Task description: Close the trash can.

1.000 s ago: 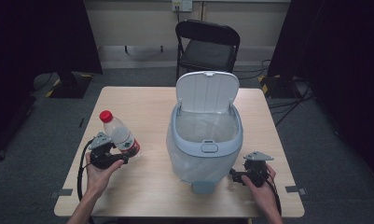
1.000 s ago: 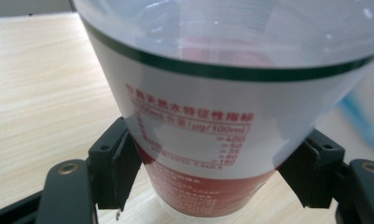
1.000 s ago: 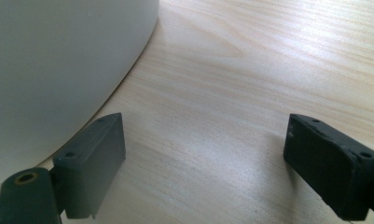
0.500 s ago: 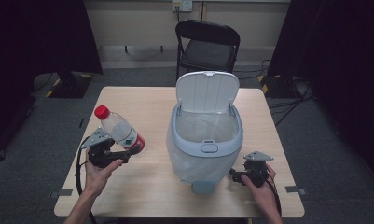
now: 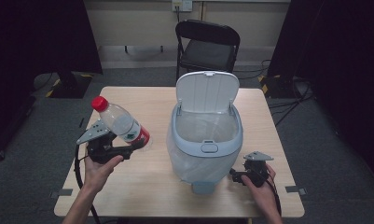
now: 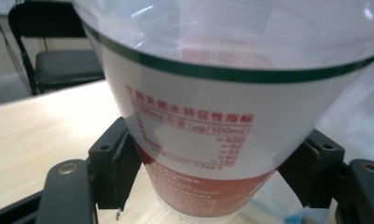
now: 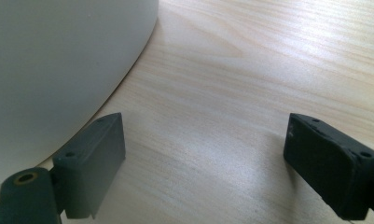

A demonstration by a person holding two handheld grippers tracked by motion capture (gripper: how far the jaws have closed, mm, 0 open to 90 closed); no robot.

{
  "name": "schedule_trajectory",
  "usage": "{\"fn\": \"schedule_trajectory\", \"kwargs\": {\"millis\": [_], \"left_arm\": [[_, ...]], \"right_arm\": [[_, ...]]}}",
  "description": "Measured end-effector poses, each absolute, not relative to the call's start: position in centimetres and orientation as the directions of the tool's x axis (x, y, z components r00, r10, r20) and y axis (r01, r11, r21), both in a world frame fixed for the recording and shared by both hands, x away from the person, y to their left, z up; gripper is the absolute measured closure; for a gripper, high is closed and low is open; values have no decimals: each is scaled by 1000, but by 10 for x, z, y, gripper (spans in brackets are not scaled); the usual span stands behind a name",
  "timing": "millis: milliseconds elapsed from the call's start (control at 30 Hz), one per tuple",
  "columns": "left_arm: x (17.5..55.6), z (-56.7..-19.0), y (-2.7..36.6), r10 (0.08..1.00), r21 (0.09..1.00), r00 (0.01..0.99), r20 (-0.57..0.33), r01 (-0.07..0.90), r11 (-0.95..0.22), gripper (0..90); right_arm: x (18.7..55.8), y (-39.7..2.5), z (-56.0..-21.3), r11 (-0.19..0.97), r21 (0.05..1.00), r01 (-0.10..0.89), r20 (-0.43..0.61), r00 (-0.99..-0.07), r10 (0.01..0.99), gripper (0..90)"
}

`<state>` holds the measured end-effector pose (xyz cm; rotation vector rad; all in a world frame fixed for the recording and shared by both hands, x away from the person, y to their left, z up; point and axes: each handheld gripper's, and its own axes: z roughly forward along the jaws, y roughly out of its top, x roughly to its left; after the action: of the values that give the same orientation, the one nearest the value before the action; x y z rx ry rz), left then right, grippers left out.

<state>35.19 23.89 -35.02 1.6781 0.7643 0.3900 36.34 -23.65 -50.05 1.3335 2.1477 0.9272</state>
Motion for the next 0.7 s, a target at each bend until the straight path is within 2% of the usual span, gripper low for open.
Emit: {"fn": "schedule_trajectory", "kwargs": {"millis": [133, 700], "left_arm": [[352, -333, 234, 672, 965, 732, -111, 241, -102, 278], [349, -281, 233, 656, 987, 751, -75, 150, -58, 278]], "right_arm": [[363, -236, -500, 308, 737, 601, -22, -435, 900, 115], [363, -236, -500, 308, 737, 601, -22, -435, 900, 115]]}}
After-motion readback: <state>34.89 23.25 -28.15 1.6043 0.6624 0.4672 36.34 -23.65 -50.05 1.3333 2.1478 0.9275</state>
